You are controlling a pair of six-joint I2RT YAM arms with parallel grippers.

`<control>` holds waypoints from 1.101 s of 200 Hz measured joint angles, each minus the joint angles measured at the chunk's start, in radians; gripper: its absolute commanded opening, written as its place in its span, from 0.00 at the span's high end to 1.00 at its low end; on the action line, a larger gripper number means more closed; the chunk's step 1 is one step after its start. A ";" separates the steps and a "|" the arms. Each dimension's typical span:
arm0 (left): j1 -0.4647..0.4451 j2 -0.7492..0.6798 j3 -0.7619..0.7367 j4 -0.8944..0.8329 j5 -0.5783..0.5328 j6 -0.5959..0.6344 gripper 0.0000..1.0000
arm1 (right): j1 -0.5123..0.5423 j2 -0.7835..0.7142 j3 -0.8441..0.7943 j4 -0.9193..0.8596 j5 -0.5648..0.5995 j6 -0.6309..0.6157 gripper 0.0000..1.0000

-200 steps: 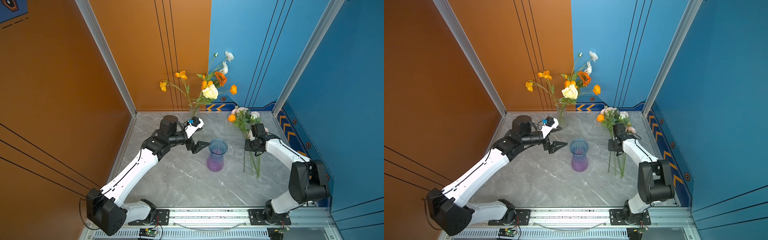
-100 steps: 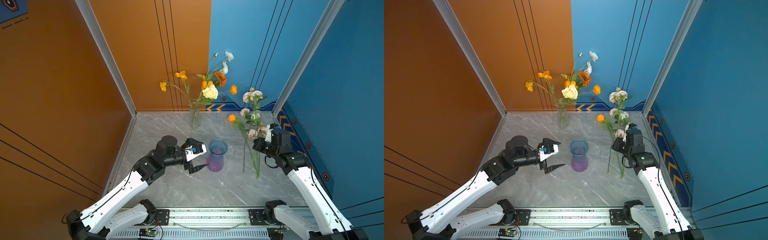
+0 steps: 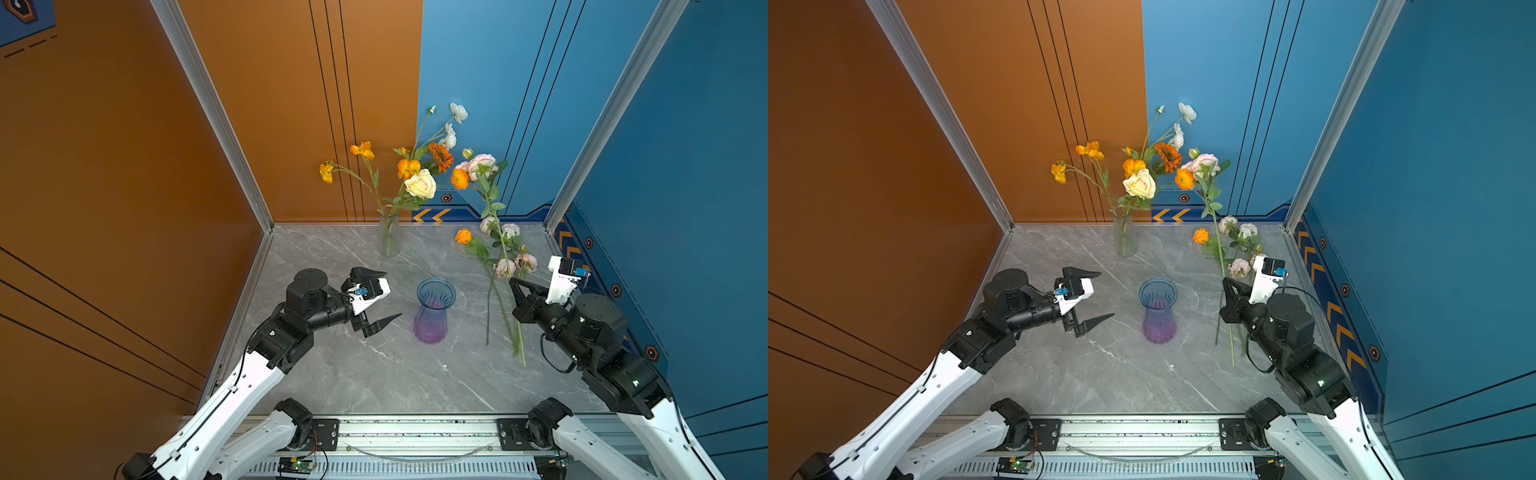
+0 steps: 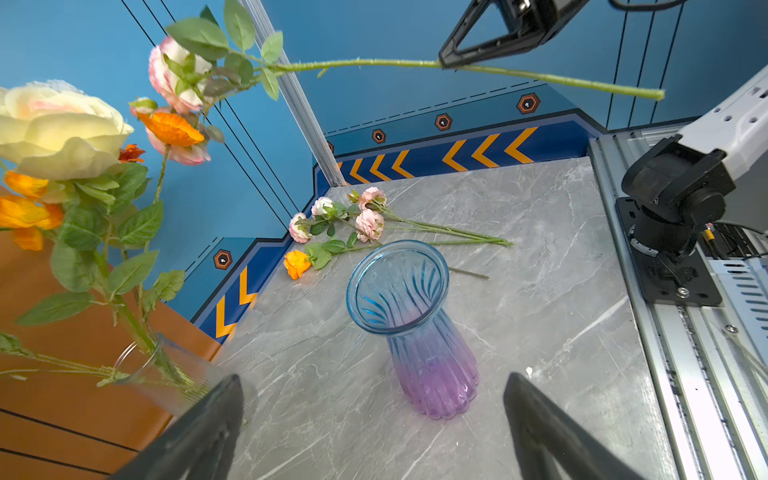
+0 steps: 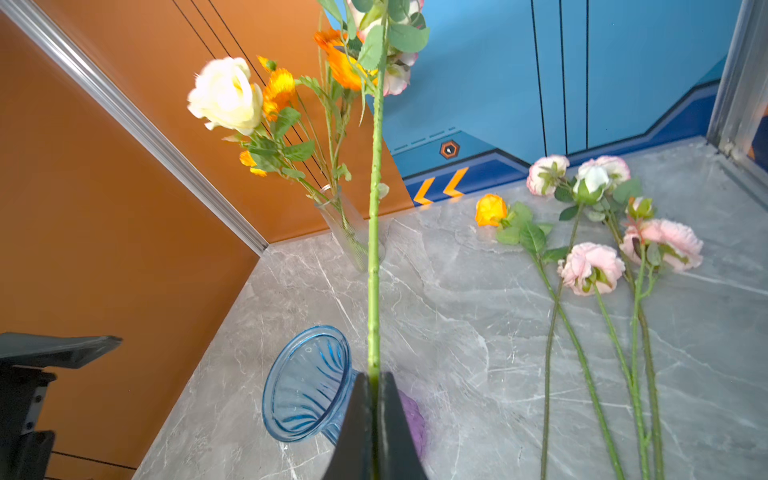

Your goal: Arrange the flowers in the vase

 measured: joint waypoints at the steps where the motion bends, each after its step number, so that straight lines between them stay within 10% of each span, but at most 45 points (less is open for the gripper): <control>1: 0.000 0.004 0.000 0.001 0.002 0.000 0.02 | 0.002 -0.002 0.003 0.000 0.002 -0.003 1.00; 106: -0.035 0.072 -0.013 0.003 0.040 -0.006 0.02 | 0.048 -0.022 0.070 0.053 0.150 -0.087 1.00; 123: -0.041 0.072 -0.019 0.005 0.023 -0.006 0.02 | 0.043 -0.003 0.021 0.047 0.158 -0.090 0.47; 139: -0.045 0.073 -0.022 0.003 0.010 -0.006 0.02 | 0.023 0.071 -0.030 0.032 0.143 -0.090 0.25; 220: -0.046 0.122 -0.021 -0.006 0.011 -0.006 0.02 | -0.222 0.662 -0.186 0.043 -0.125 -0.092 0.16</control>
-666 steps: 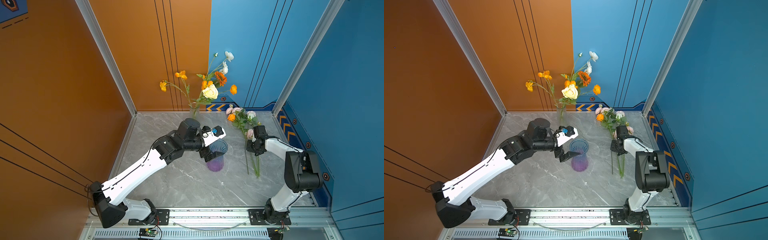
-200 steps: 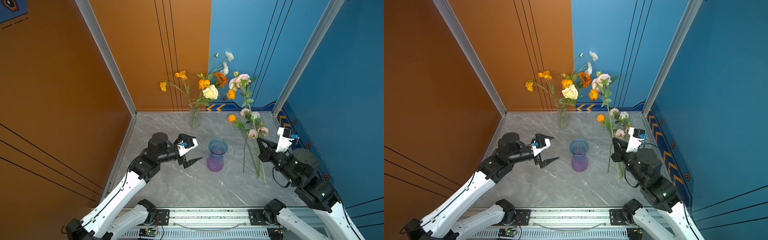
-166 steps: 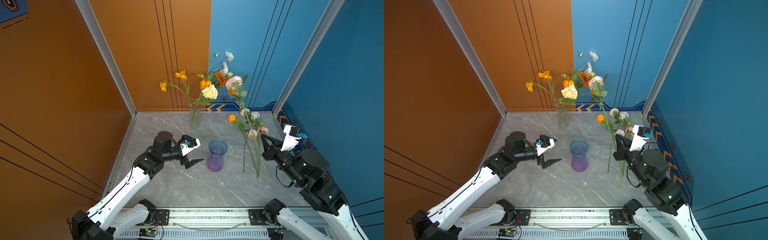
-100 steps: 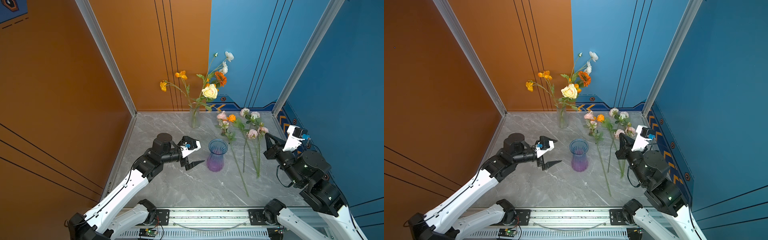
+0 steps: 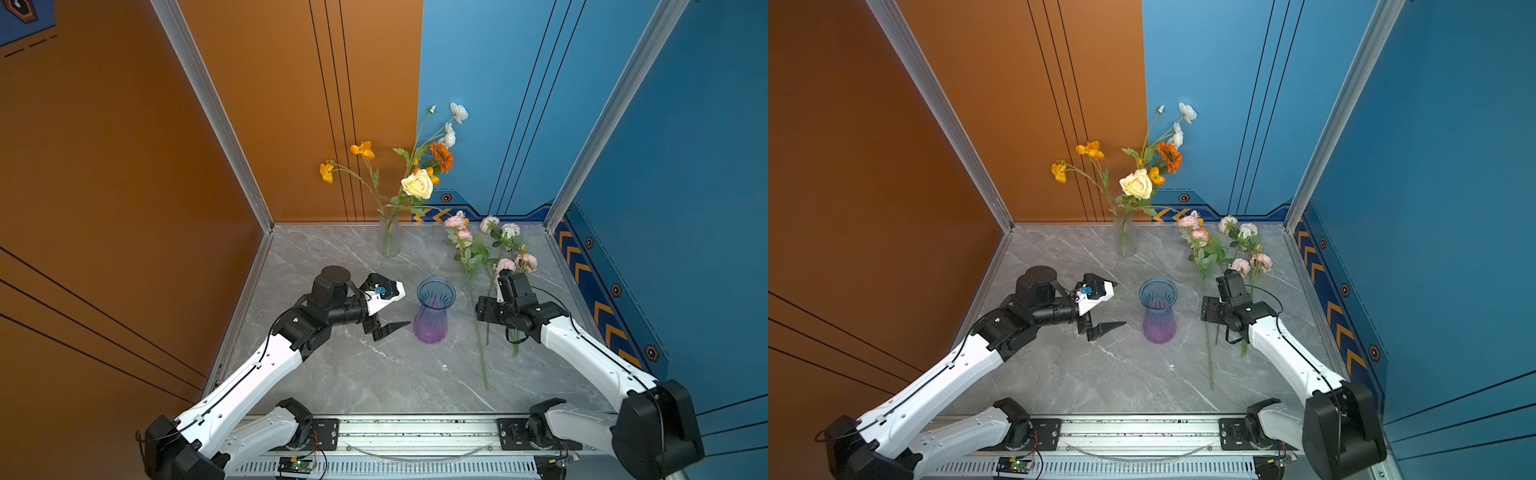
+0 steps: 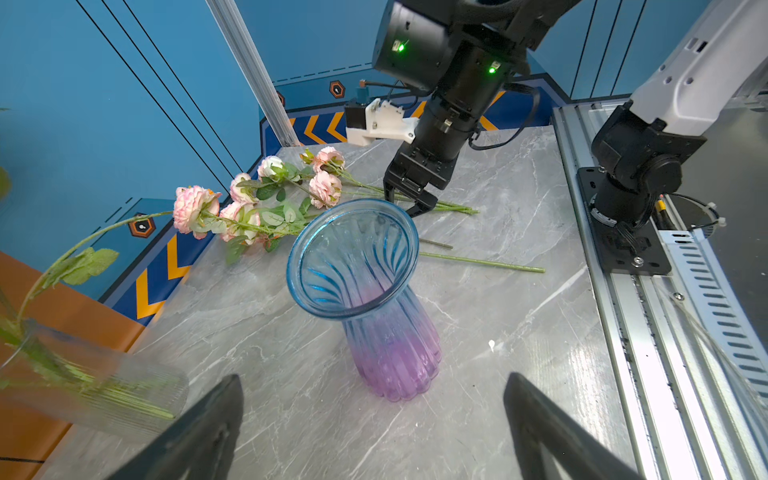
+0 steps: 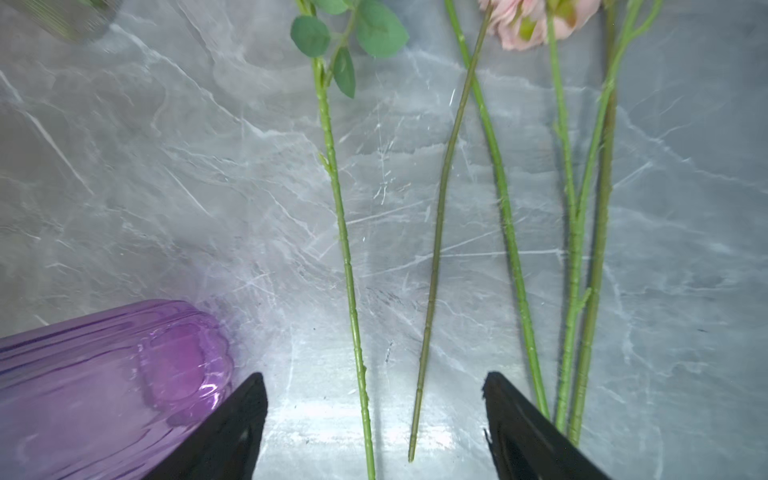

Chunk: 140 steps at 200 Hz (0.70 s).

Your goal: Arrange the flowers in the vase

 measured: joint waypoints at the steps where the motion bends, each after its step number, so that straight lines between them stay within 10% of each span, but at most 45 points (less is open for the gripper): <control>1: 0.000 0.001 0.000 0.000 0.000 0.000 0.02 | -0.001 0.005 0.002 -0.001 -0.002 -0.001 0.16; 109: 0.019 0.040 0.000 -0.003 0.000 0.000 0.02 | -0.005 0.406 0.232 -0.048 -0.076 -0.109 0.27; 140: 0.019 0.040 0.000 -0.003 0.000 -0.001 0.02 | 0.031 0.459 0.253 -0.077 -0.019 -0.111 0.51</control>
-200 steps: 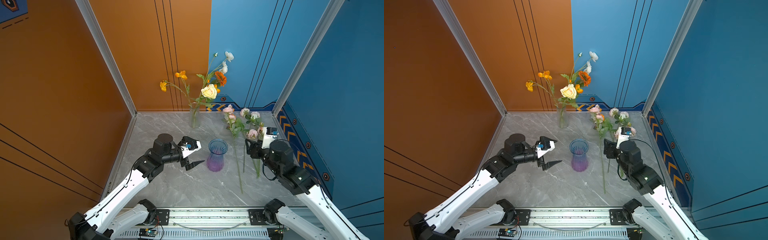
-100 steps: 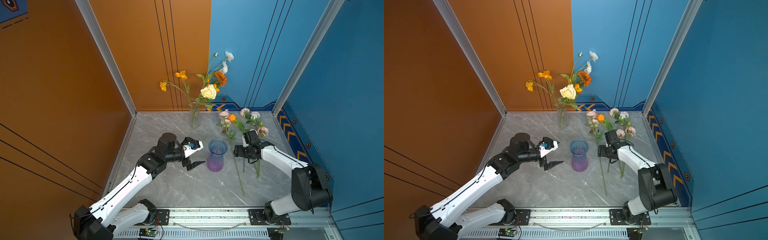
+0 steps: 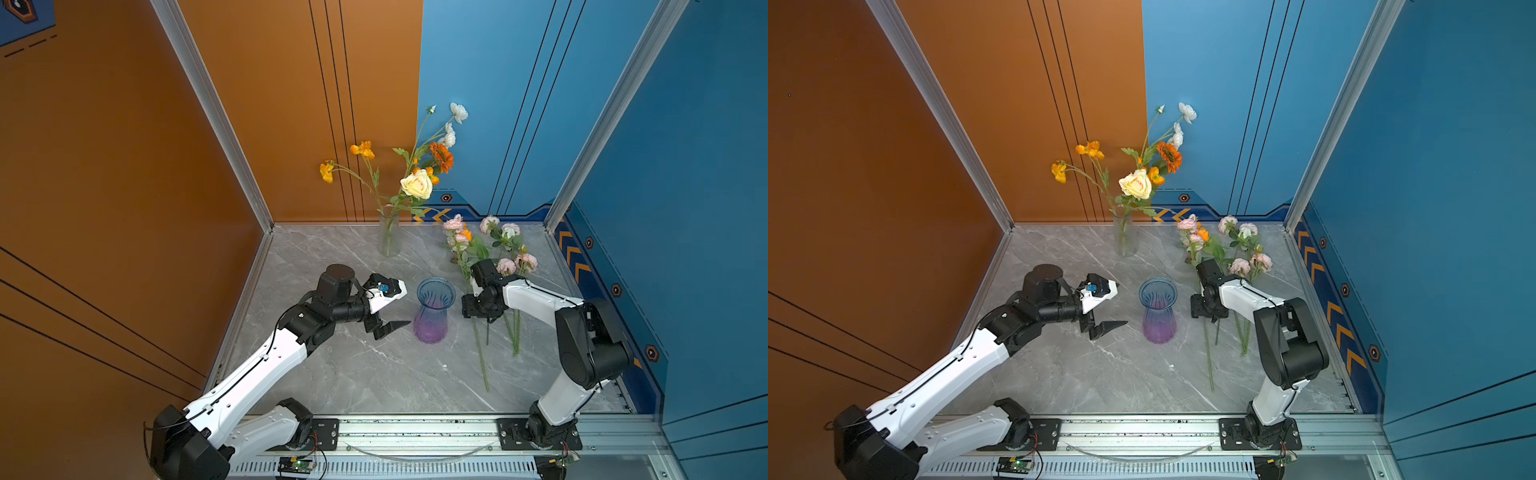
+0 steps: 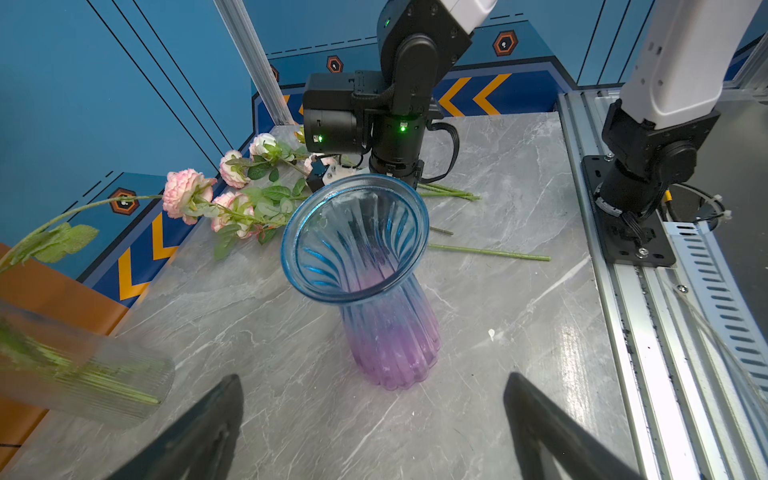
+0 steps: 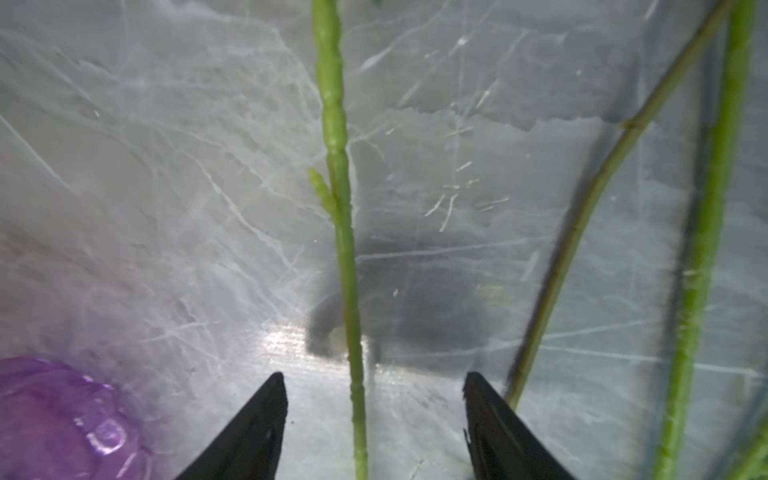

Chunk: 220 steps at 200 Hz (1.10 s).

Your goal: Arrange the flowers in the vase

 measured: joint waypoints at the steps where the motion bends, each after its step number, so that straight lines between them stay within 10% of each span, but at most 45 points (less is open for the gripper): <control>1: 0.000 0.000 0.000 0.000 0.000 0.000 0.02 | 0.000 0.002 0.001 -0.001 0.001 -0.002 0.52; 59: 0.000 0.000 0.000 0.000 0.000 0.000 0.02 | 0.025 0.071 0.065 -0.011 0.036 -0.007 0.54; 113: 0.000 0.000 0.000 0.001 -0.001 0.000 0.02 | 0.027 0.075 0.071 -0.011 0.043 -0.008 1.00; 220: 0.054 0.012 0.008 0.000 -0.034 0.004 0.02 | -0.022 -0.102 0.113 -0.038 0.011 -0.019 1.00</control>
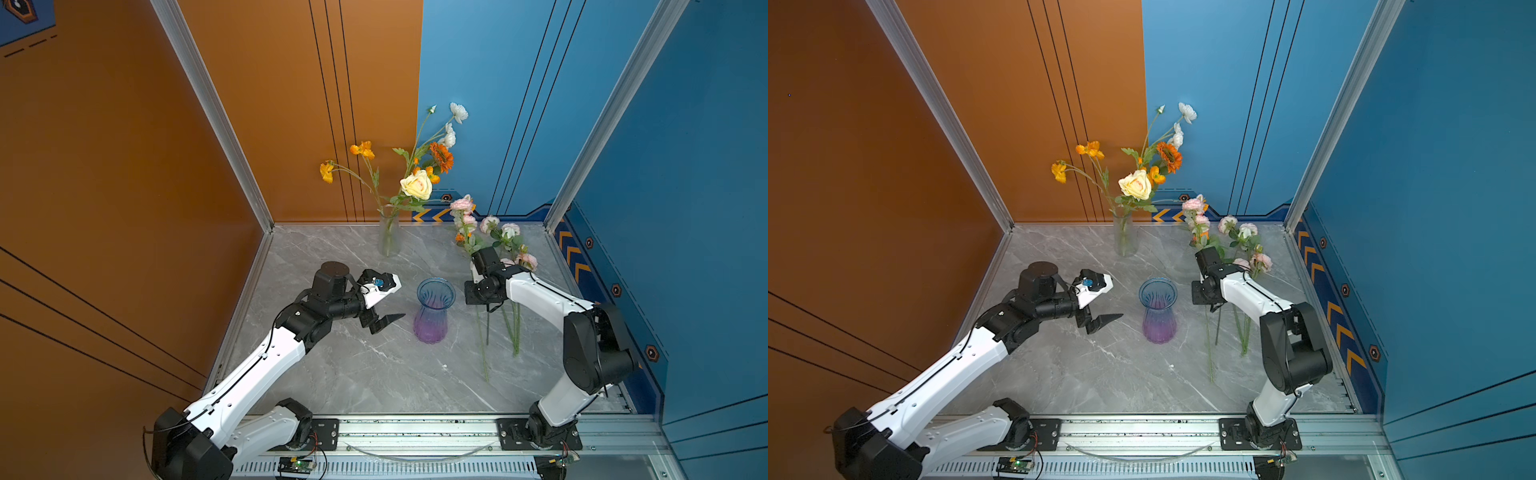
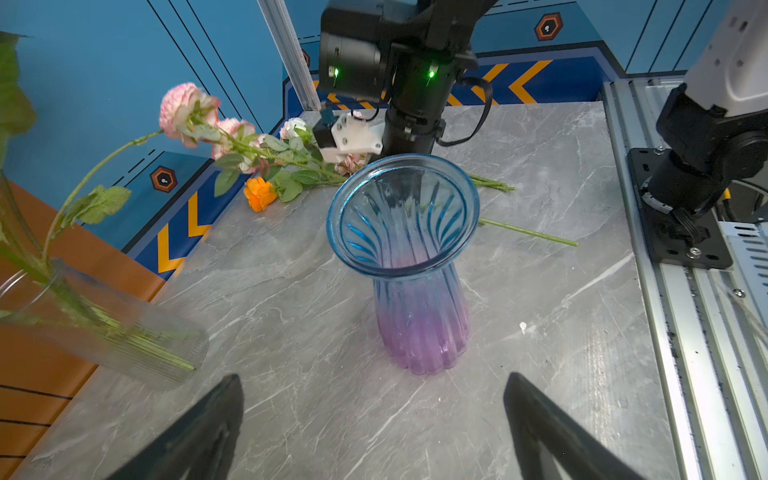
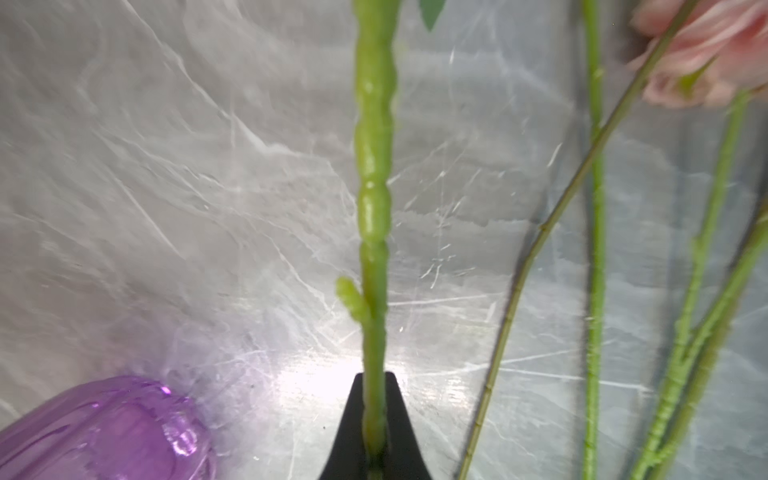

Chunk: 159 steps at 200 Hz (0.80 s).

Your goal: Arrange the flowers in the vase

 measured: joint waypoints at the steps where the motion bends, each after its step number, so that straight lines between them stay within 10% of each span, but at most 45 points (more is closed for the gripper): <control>1: 0.000 0.001 0.001 0.000 0.000 0.000 0.02 | -0.001 -0.003 0.002 -0.001 -0.001 0.000 1.00; 64: 0.001 0.085 0.225 0.004 0.031 0.003 0.02 | -0.080 -0.236 0.144 -0.128 -0.077 -0.017 1.00; 159: 0.003 0.055 0.076 0.089 0.046 0.008 0.02 | -0.047 -0.491 0.188 0.017 -0.103 -0.009 1.00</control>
